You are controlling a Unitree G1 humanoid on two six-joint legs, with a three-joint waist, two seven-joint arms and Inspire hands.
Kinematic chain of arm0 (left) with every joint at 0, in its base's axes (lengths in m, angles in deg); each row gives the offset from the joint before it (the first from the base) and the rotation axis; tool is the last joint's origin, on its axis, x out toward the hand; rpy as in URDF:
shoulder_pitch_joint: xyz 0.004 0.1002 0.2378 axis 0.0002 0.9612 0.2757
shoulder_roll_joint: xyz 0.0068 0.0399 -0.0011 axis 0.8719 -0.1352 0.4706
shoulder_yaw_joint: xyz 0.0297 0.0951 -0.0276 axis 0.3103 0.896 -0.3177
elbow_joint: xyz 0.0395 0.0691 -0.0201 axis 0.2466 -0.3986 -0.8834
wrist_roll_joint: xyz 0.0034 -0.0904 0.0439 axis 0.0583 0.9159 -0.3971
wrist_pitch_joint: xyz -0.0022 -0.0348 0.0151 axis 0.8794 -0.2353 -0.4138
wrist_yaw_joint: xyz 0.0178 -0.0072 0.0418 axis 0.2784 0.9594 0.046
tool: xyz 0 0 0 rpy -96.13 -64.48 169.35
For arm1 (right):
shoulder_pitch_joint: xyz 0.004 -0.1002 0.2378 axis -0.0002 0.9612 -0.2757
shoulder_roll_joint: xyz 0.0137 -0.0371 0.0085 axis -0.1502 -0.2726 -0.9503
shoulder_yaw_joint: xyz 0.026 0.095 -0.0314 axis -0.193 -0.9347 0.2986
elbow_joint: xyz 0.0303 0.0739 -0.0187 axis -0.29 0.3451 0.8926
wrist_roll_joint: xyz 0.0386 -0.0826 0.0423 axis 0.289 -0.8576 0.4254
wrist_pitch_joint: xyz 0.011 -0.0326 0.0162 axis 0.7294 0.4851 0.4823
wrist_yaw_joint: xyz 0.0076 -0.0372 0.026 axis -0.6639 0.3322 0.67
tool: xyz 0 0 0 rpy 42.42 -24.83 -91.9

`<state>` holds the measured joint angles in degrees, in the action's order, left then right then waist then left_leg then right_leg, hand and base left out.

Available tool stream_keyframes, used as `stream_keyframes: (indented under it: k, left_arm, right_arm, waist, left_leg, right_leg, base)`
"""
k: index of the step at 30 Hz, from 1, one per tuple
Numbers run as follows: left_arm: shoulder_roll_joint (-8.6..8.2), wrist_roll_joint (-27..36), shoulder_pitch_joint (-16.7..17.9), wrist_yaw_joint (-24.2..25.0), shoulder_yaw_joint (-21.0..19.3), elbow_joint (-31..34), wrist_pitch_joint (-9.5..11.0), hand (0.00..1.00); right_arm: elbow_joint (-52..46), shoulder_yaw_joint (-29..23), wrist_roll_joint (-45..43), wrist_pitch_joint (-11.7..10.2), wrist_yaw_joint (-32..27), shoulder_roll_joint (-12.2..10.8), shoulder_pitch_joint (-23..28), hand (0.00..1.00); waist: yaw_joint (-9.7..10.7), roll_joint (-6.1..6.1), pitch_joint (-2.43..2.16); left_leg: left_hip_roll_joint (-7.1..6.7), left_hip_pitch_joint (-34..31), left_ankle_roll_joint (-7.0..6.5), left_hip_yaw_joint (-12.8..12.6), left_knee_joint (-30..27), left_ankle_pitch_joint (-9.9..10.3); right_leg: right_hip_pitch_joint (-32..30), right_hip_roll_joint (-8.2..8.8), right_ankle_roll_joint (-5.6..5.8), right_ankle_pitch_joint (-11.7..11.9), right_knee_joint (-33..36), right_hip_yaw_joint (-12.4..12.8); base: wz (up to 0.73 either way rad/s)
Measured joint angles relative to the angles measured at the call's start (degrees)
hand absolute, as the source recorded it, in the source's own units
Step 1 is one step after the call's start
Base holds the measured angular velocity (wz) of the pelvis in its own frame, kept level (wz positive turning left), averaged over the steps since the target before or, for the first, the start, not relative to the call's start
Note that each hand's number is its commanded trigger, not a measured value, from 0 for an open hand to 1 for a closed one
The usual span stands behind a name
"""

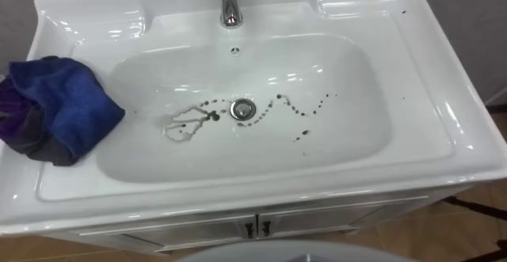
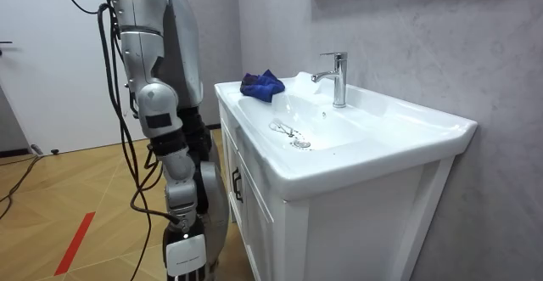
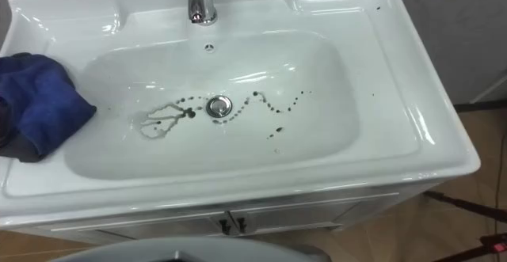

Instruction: Wipe basin

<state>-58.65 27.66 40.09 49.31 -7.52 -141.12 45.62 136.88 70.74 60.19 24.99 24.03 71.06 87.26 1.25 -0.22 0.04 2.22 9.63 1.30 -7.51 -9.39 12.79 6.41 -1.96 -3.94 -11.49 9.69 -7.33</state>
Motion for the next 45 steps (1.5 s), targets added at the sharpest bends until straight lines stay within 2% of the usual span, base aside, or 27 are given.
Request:
stream_keyframes:
  k: [19, 29, 33, 37, 41, 45]
  left_arm:
    - [-0.53, 0.45, 0.00, 0.22, -0.33, -0.07, -0.47, 0.00]
    - [-0.47, 9.61, 0.20, -0.18, -3.67, -1.23, -0.24, 0.00]
    - [-0.42, 16.04, 0.57, -0.20, -6.54, -2.28, -0.25, 0.00]
    - [-0.47, 20.36, 1.68, -1.32, -10.61, -2.30, 0.04, 0.00]
    - [-0.23, 26.47, 2.69, -5.39, -18.03, -2.10, 1.12, 0.00]
    - [1.00, 35.99, 3.10, -13.77, -24.03, -0.05, 2.23, 0.00]
  right_arm:
    - [-0.16, -0.18, -0.06, 0.71, 0.42, -0.04, -0.30, 0.00]
    - [0.12, -0.71, -0.09, 0.51, 0.34, -0.11, -0.16, 0.00]
    - [0.40, -0.77, -0.13, 0.51, 0.37, -0.08, -0.36, 0.00]
    - [0.73, -1.43, -0.20, 0.36, 0.29, 0.23, -0.45, 0.00]
    - [0.13, -2.54, 1.42, -0.18, -0.30, 1.11, -0.20, 0.00]
    - [0.21, -3.56, 2.75, -0.38, -1.35, 2.44, -0.14, 0.00]
  waist:
    - [0.01, -0.30, 0.02]
    - [-0.21, 0.02, 0.10]
    - [-0.44, 0.34, 0.15]
    - [-1.91, 0.68, 0.13]
    - [-3.55, 0.84, 0.15]
    - [-5.95, 1.16, 0.17]
  left_leg:
    - [0.02, -0.42, 0.00, 0.02, -0.06, 0.00]
    - [-0.04, -0.04, 0.00, 0.39, -0.33, 0.01]
    - [-0.26, -0.13, 0.00, 1.53, -0.34, 0.01]
    - [-0.30, -0.14, 0.00, 1.78, -0.41, 0.01]
    - [-0.52, -0.31, 0.00, 3.27, -0.30, 0.00]
    - [-0.70, -0.37, 0.00, 4.07, -0.26, 0.00]
  right_leg:
    - [-0.43, 0.06, 0.00, 0.00, 0.06, -0.33]
    - [0.65, 0.14, -0.06, -0.03, -0.04, -0.85]
    - [0.64, 0.34, -0.03, -0.50, 0.06, -1.49]
    - [0.63, 0.53, -0.05, -0.55, 0.07, -2.20]
    - [0.87, 0.69, -0.04, -0.56, 0.04, -3.22]
    - [0.97, 0.91, 0.11, -0.65, -0.03, -3.90]
  base:
    - [0.00]
    - [0.01]
    - [0.10]
    - [0.05]
    - [0.12]
    - [0.09]
